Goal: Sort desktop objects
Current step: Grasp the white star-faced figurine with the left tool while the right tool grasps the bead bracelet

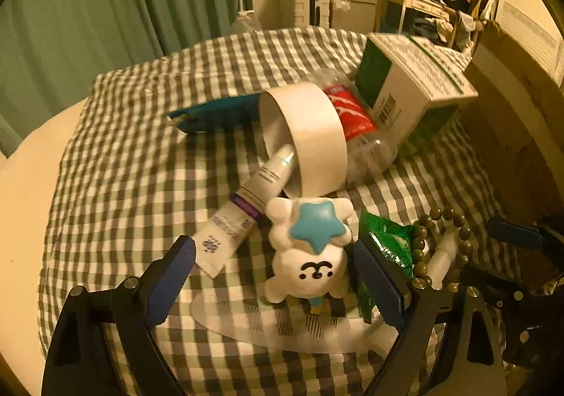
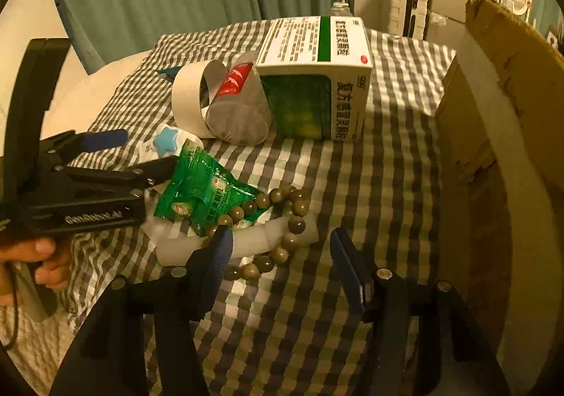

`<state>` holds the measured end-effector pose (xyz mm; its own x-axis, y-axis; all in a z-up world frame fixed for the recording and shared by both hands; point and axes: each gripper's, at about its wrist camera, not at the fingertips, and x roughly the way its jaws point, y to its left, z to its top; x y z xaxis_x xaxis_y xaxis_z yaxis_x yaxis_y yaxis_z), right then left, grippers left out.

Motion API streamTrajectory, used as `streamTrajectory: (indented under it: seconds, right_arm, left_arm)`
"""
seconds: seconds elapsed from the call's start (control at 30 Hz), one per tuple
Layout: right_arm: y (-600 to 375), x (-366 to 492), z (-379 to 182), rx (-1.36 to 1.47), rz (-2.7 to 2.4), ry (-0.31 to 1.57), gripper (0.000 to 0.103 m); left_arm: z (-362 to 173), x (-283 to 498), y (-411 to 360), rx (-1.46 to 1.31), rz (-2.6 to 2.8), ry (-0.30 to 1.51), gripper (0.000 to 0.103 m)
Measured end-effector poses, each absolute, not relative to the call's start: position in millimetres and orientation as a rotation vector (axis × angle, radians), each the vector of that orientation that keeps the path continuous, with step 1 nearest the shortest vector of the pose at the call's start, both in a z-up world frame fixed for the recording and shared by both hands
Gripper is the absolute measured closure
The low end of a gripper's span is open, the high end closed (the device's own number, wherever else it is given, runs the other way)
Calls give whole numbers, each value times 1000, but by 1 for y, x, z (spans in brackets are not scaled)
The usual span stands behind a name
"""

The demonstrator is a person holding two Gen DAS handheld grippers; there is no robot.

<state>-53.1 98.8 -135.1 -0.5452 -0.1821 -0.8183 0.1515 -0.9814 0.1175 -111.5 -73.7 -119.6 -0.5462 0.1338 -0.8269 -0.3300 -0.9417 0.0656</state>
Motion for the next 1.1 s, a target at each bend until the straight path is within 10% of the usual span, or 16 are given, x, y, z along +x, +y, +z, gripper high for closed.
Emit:
streamTrajectory:
  seconds: [0.13,0.27,0.4,0.63,1.1]
  right_arm:
    - [99,-57,-149,1436,-2569,-64,46]
    - [105,-63,-159,1485,-2539,-130,46]
    - [106,-65,-164,1489,-2530,-151,47]
    - [105,-66,-162,1466,-2508,-170,85]
    - [90,-46,-123,1294,-2588,-84,88]
  left_arm:
    - [-128,-118,-72,-1353,2534,311,12]
    - [-137,-121,-70,-1417,2466,271,57]
    - [-135,-117,-69,-1420,2446,249,57]
    - [-118,-112,-81,-1393,2502,192,57]
    - [-54,-84,-101,-1185,2637,156,57]
